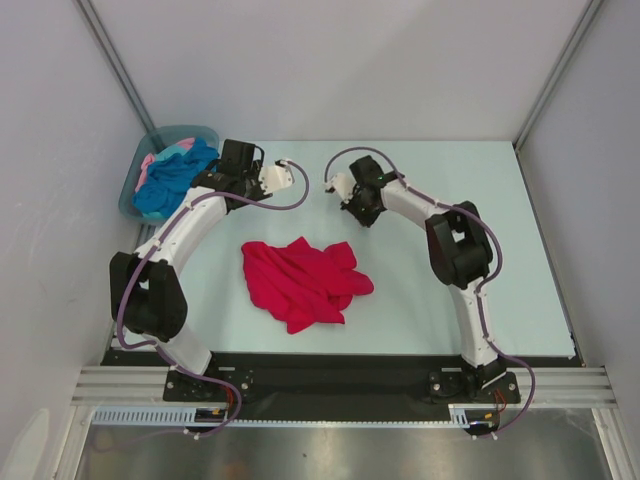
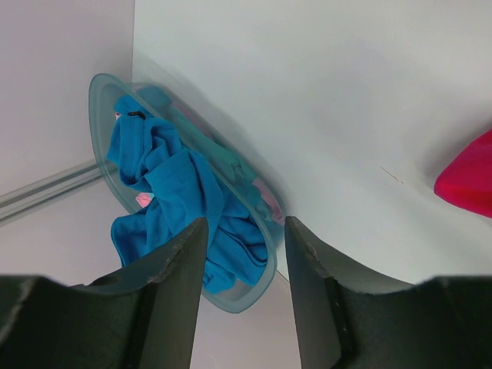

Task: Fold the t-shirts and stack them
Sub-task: Flatten the tshirt out

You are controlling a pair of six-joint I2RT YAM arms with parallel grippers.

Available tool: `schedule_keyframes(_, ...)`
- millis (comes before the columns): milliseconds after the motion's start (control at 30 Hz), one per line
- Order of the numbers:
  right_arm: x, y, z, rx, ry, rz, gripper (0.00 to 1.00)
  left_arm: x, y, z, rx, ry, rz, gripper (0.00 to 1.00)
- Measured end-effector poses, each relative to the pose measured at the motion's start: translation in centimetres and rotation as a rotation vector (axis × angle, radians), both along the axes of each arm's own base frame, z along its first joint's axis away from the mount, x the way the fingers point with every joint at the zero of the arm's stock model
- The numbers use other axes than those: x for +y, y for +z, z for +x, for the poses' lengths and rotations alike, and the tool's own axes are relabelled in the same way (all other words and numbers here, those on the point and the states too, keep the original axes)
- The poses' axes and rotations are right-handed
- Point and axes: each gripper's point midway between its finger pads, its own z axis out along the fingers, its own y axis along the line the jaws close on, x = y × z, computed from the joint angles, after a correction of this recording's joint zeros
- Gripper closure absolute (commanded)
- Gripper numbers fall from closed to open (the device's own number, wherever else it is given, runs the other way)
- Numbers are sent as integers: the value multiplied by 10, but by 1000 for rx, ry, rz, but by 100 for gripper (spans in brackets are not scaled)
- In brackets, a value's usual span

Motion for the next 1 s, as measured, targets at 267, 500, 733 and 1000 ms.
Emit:
schedule_keyframes(267, -136, 38, 110, -317, -348, -174, 100, 0, 1, 1, -5, 0, -2, 50)
schedule_keyframes(500, -157, 57, 116, -281, -365, -137, 30, 0, 1, 1, -6, 1, -3, 50)
schedule_keyframes(733, -51, 48, 39, 54, -126, 87, 20, 0, 1, 1, -7, 7, -6, 50)
schedule_keyframes(1000, -30, 56, 2, 279, -87, 258, 16, 0, 1, 1, -8, 9, -6, 50)
